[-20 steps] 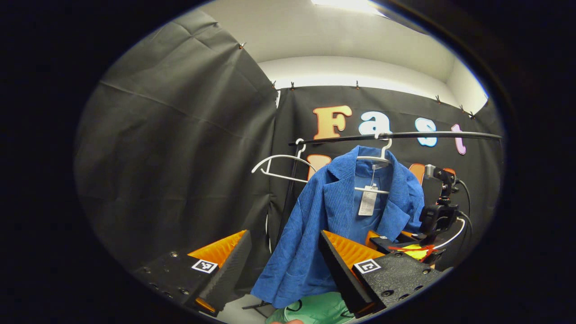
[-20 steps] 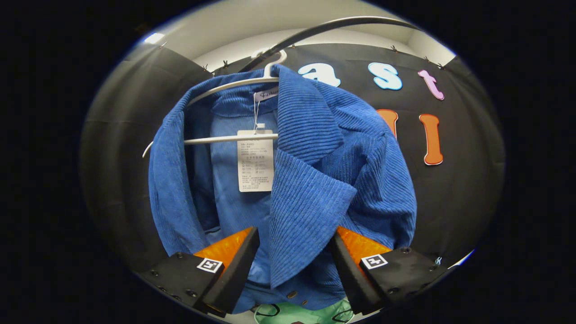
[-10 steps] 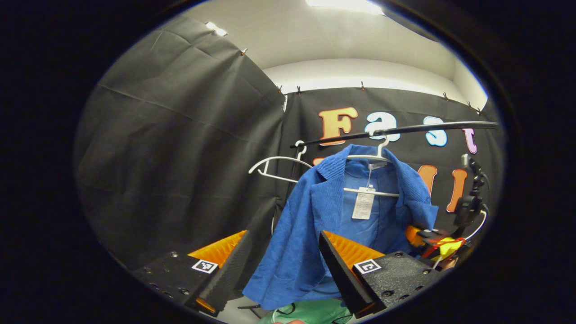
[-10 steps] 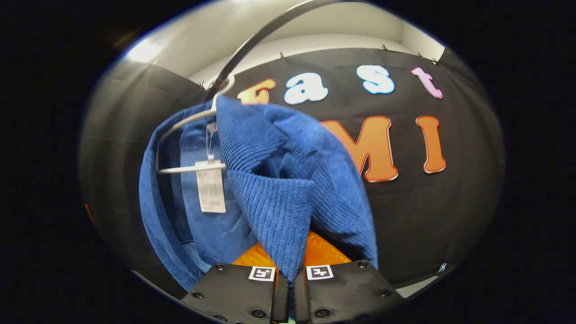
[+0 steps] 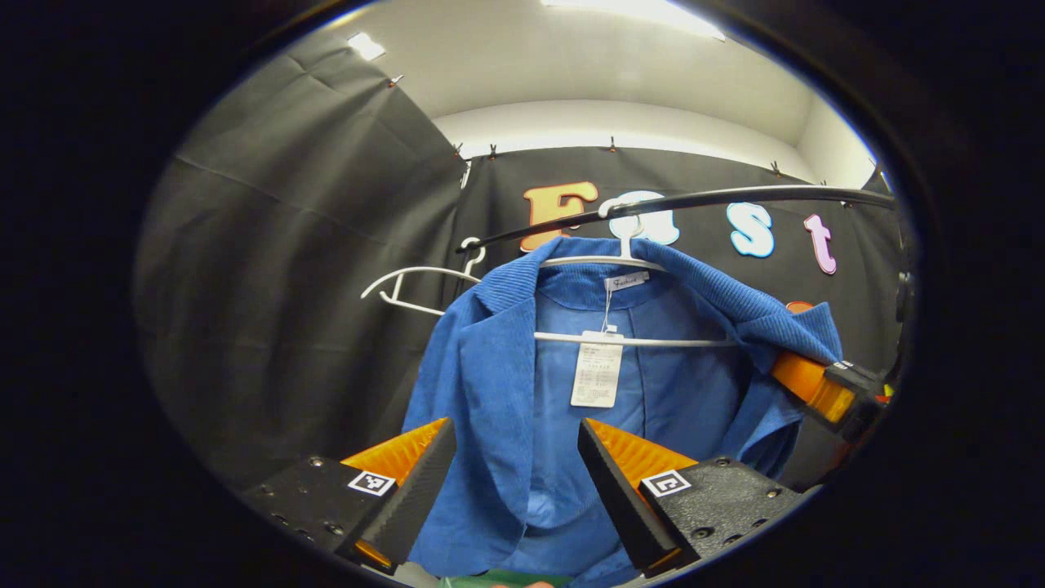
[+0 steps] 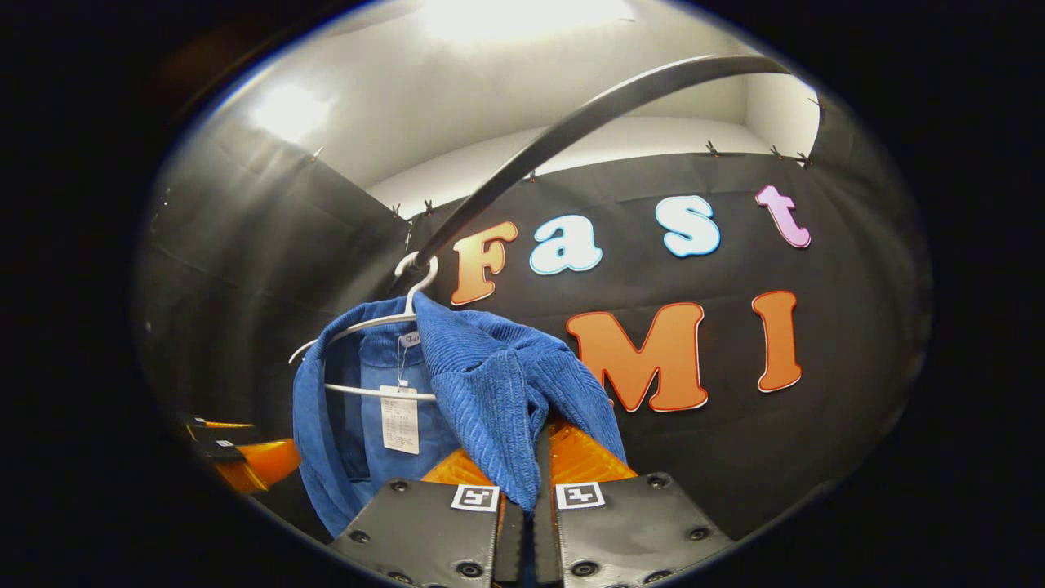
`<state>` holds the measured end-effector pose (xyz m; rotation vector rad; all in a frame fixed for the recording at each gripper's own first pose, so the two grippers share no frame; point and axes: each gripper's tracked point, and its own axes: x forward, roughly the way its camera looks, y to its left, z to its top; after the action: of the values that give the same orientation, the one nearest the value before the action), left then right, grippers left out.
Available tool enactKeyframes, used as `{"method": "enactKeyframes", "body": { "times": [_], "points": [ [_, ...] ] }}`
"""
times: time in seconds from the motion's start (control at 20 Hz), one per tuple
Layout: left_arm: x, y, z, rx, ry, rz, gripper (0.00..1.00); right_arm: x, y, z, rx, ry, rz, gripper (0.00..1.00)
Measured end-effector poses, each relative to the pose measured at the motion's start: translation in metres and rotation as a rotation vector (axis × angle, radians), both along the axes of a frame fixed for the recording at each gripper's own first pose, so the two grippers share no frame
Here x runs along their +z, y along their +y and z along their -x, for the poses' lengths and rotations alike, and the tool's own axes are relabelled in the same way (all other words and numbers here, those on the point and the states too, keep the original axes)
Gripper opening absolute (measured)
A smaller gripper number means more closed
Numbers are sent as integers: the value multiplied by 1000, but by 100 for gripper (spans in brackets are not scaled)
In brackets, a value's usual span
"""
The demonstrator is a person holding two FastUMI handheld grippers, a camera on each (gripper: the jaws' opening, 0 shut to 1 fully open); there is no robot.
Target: Grasp the clothes on the hanger with both hands and then place them into the laundry hamper below.
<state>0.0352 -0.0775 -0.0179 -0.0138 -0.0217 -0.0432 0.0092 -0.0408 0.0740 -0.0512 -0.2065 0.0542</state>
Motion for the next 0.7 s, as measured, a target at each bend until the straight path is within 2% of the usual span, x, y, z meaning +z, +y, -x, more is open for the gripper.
{"method": "enactKeyframes", "body": {
  "times": [0.1, 0.15, 0.25, 0.45, 0.5, 0.55, 0.6, 0.65, 0.7],
  "points": [
    [5, 4, -14, 14, -51, 0, 98, 3, 5, 7, -6, -8, 1, 12],
    [5, 5, -18, 16, -71, -2, 91, 5, 6, 9, -20, -16, 4, 12],
    [-8, 2, -29, 10, -64, -9, 91, 8, 6, 13, -45, -20, 4, 12],
    [-40, 23, -51, 101, -2, 10, 91, 11, 10, 14, -72, -21, 15, 12],
    [-39, 35, -55, 145, -19, 0, 94, 11, 11, 16, -75, -21, 18, 17],
    [-38, 49, -56, 203, -41, -26, 90, 11, 12, 17, -76, -20, 19, 12],
    [-35, 65, -57, 279, -52, -81, 89, 10, 13, 16, -77, -19, 20, 12],
    [-34, 72, -59, 306, -55, -137, 94, 9, 13, 14, -80, -15, 20, 12],
    [-34, 71, -64, 293, -56, -168, 87, 9, 13, 15, -84, -15, 21, 12]
  ]
}}
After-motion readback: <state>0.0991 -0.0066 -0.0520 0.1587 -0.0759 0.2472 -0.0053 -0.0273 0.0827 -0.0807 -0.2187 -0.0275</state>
